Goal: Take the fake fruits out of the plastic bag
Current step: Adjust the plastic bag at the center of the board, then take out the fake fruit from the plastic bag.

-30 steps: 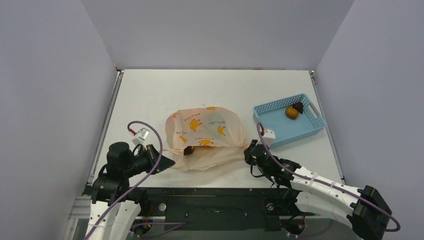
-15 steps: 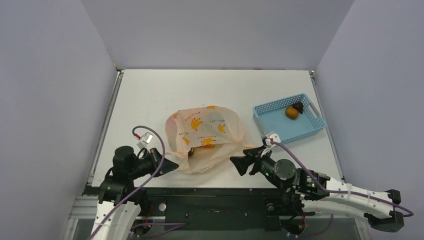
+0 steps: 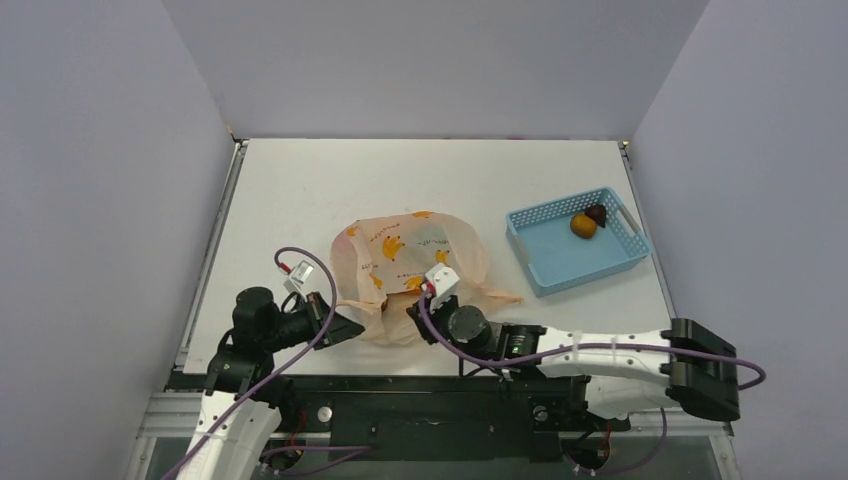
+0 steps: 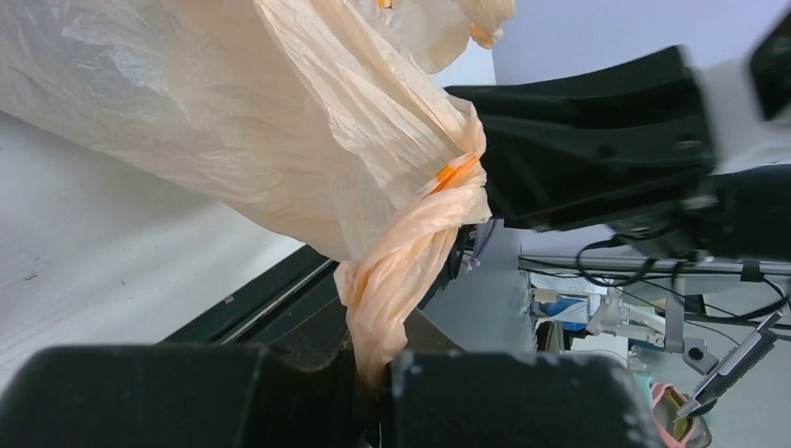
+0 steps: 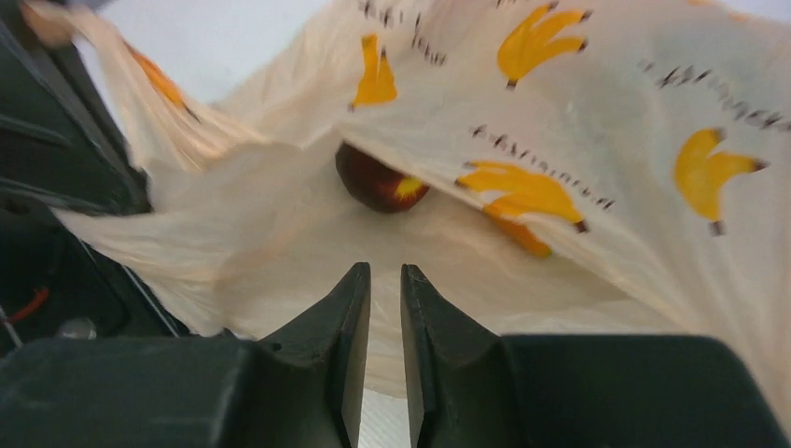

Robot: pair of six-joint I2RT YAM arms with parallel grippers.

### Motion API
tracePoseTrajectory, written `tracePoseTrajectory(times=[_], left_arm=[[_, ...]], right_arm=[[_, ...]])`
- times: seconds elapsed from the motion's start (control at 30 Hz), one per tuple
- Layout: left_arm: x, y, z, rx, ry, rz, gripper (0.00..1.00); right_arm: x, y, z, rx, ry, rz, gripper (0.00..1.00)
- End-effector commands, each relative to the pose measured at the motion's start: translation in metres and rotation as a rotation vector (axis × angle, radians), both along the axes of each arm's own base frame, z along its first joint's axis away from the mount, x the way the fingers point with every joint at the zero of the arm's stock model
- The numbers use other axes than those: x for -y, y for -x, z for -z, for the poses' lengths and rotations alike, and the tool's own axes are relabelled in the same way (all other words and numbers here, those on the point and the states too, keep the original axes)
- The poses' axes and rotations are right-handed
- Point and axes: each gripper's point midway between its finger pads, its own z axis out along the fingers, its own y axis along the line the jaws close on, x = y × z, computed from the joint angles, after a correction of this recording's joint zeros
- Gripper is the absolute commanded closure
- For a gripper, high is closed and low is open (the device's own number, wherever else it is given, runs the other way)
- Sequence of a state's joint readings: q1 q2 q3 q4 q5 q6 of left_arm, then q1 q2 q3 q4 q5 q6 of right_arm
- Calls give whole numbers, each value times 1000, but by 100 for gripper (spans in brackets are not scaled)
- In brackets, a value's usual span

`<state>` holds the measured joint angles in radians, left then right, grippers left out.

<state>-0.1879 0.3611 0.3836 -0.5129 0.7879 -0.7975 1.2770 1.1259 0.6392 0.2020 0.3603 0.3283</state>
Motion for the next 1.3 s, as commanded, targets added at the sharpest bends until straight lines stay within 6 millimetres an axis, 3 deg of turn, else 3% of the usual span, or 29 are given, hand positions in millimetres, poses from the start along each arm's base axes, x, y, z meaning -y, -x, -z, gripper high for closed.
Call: tracePoseTrajectory(times=[0.0, 0.27, 0.37, 0.5, 0.67, 0.8, 1.03, 1.27], left_arm=[[2, -2, -8, 95, 0, 25, 100], [-16, -9, -7, 93, -56, -139, 100], [-18, -6, -22, 133, -67, -138, 100], [-28, -4, -31, 184, -122, -173, 100], [-27, 2, -30, 158, -144, -137, 100], [-30, 4, -35, 174, -178, -138, 100], [-28, 4, -34, 164, -155, -135, 100], [-26, 0, -27, 139, -126, -153, 100]], right_arm=[[-39, -3, 21, 19, -102, -44, 85], [-68, 9, 105, -148, -83, -61, 85], [-68, 9, 118, -160, -56, -59, 85], [-58, -3, 105, -138, -101, 7, 82], [-50, -28, 78, -148, -205, 97, 84], [-63, -45, 62, -187, -317, 92, 84], [-65, -85, 58, -274, -440, 170, 80], [-84, -90, 59, -341, -515, 110, 69]])
